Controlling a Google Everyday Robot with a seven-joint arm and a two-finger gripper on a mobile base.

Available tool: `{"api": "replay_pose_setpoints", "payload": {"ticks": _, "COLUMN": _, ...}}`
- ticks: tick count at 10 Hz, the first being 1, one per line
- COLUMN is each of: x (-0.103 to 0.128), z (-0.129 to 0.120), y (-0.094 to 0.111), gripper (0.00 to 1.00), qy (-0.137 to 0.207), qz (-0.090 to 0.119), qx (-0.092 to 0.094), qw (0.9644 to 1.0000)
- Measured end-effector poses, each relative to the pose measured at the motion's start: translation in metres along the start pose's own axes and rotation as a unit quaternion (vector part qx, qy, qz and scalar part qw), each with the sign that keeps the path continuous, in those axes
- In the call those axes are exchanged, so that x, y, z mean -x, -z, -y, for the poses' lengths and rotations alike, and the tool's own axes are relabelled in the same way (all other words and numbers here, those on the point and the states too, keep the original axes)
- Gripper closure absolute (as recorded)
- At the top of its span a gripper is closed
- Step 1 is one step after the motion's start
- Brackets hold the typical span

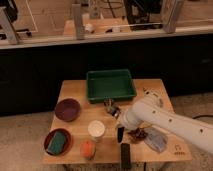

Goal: Place brush in table surface

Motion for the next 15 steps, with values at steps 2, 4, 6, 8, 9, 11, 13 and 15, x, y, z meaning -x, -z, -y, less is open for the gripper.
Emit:
{"api": "replay_pose_setpoints", "payload": {"ticks": 2, "x": 0.001, "z": 0.001, "y": -0.011, "gripper": 1.00, "qy": -0.002, "qz": 0.009, "qx": 0.009, "qw": 0.9999}}
{"api": "replay_pose_setpoints", "payload": {"ticks": 4, "x": 0.003, "z": 0.005, "y": -0.022, "gripper": 1.00, "qy": 0.001, "qz": 0.009, "qx": 0.012, "qw": 0.9999}}
{"api": "replay_pose_setpoints", "payload": {"ticks": 6, "x": 0.002, "z": 0.005, "y": -0.033, "gripper": 0.86, "qy": 0.000, "qz": 0.004, "qx": 0.014, "qw": 0.9999}}
{"api": "replay_pose_setpoints", "payload": {"ticks": 8, "x": 0.001, "z": 0.008, "y": -0.046, "gripper": 0.66, "qy": 0.003, "qz": -0.002, "qx": 0.014, "qw": 0.9999}}
{"api": "replay_pose_setpoints", "payload": {"ticks": 9, "x": 0.001, "z": 0.009, "y": -0.052, "gripper": 0.56, "qy": 0.004, "qz": -0.005, "qx": 0.016, "qw": 0.9999}}
{"api": "replay_pose_setpoints", "payload": {"ticks": 11, "x": 0.000, "z": 0.007, "y": -0.060, "gripper": 0.37, "qy": 0.005, "qz": -0.010, "qx": 0.017, "qw": 0.9998}}
{"api": "replay_pose_setpoints", "payload": {"ticks": 13, "x": 0.002, "z": 0.006, "y": -0.067, "gripper": 0.21, "qy": 0.005, "qz": -0.013, "qx": 0.019, "qw": 0.9997}}
{"api": "replay_pose_setpoints", "payload": {"ticks": 15, "x": 0.003, "z": 0.003, "y": -0.071, "gripper": 0.20, "qy": 0.001, "qz": -0.014, "qx": 0.022, "qw": 0.9997}}
